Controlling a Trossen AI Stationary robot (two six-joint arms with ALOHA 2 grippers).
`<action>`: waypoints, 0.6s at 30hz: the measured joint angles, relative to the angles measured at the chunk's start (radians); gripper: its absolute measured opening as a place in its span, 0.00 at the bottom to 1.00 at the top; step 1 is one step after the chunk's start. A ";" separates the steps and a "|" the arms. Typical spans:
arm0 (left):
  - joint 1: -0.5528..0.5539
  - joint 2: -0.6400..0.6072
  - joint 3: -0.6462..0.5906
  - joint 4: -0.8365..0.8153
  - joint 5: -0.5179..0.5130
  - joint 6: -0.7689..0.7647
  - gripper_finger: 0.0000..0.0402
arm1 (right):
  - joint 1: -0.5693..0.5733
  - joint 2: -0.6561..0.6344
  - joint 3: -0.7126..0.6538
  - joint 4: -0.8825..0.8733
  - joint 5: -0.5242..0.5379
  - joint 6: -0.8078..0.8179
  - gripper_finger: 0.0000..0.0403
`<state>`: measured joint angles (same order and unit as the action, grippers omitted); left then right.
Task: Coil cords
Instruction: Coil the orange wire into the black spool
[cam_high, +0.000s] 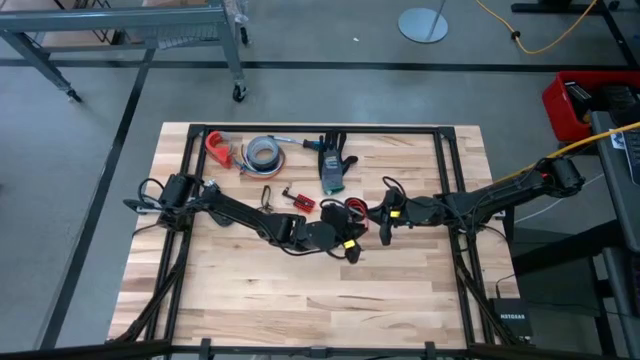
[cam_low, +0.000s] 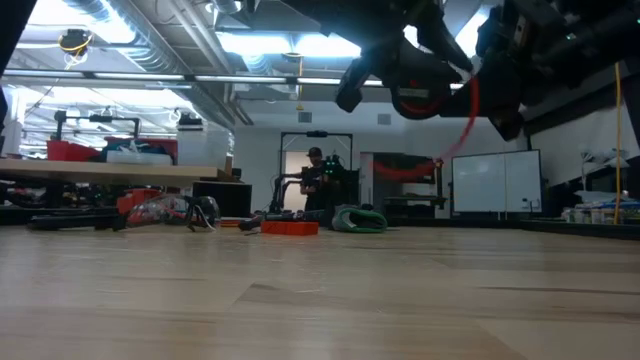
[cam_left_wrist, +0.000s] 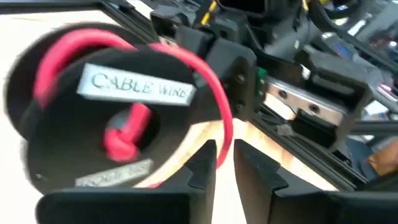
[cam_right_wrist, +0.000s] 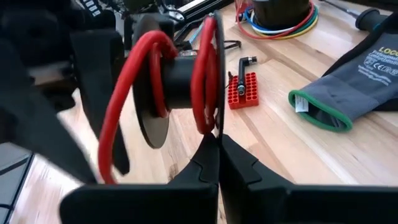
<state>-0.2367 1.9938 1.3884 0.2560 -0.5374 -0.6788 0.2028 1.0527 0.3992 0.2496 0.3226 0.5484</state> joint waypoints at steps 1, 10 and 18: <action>0.000 0.000 0.000 0.004 0.005 0.000 0.15 | 0.000 0.000 0.000 0.009 0.002 0.000 0.00; -0.006 0.000 0.000 0.004 0.010 -0.072 0.26 | 0.000 0.000 0.000 0.068 0.021 -0.029 0.00; -0.043 0.000 0.000 -0.114 0.010 -0.113 0.23 | 0.000 0.000 -0.001 0.062 0.027 -0.033 0.00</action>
<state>-0.2796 1.9934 1.3884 0.1417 -0.5270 -0.7914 0.2024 1.0527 0.3985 0.3116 0.3492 0.5156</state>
